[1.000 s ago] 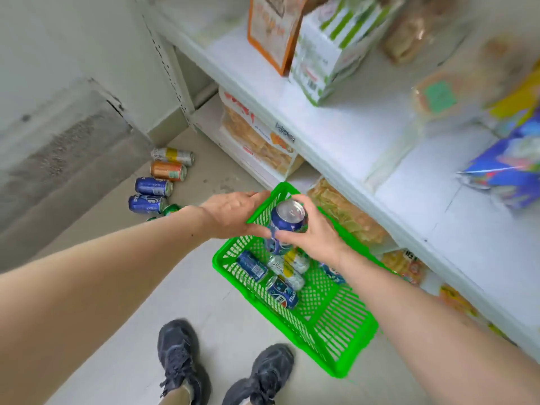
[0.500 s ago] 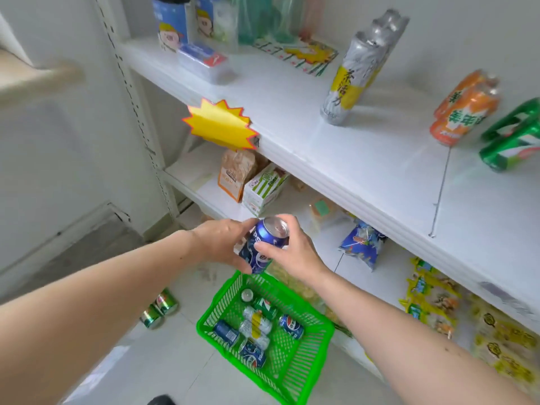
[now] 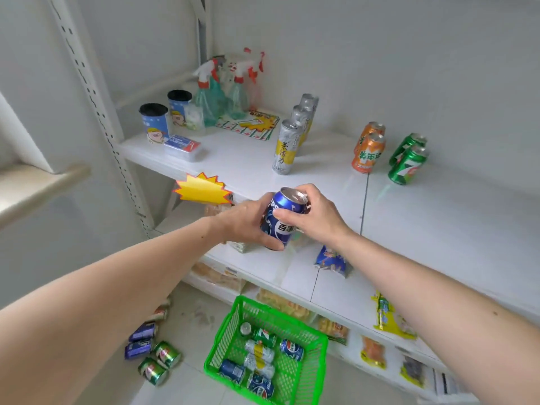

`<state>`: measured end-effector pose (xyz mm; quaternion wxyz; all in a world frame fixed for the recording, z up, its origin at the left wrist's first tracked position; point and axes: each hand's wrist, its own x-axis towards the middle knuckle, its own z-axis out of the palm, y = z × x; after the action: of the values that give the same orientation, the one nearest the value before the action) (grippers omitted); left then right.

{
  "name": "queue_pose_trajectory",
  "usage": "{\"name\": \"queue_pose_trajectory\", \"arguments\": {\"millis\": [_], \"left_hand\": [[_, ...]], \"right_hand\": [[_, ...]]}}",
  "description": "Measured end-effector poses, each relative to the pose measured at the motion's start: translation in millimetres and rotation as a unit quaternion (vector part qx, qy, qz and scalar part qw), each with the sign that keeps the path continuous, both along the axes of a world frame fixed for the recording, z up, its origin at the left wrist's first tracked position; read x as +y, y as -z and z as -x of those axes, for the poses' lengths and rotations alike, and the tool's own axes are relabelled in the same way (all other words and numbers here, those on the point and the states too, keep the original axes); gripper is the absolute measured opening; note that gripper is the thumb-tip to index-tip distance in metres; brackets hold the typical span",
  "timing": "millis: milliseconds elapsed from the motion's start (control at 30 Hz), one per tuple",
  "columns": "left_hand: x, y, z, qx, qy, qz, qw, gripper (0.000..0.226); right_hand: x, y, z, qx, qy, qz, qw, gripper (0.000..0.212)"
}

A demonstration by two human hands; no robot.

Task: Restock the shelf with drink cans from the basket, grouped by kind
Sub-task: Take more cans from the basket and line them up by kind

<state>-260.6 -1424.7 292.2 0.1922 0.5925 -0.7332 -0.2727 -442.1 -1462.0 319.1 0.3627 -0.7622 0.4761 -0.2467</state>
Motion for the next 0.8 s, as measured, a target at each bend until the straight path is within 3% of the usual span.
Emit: {"name": "queue_pose_trajectory", "arguments": {"millis": [200,500,700,800], "left_hand": [[-34.2,-32.9,52.2,0.051,0.029,0.010,0.998,0.090],[-88.7,-37.3,169.9,0.117,0.043,-0.009,0.992,0.092],[-123.1,-37.0,241.5,0.180,0.021,-0.003,0.983,0.087],[-140.5,-37.2,265.3,0.170,-0.001,0.023,0.985,0.091]], "right_hand": [[-21.8,-41.6,52.3,-0.003,0.029,0.000,1.000,0.054],[-80.3,-70.6,173.8,0.048,-0.015,-0.058,0.997,0.062],[-116.7,-77.9,237.5,0.025,0.007,-0.054,0.998,0.048],[-135.9,-78.9,259.4,0.030,0.029,-0.060,0.997,0.047]]}}
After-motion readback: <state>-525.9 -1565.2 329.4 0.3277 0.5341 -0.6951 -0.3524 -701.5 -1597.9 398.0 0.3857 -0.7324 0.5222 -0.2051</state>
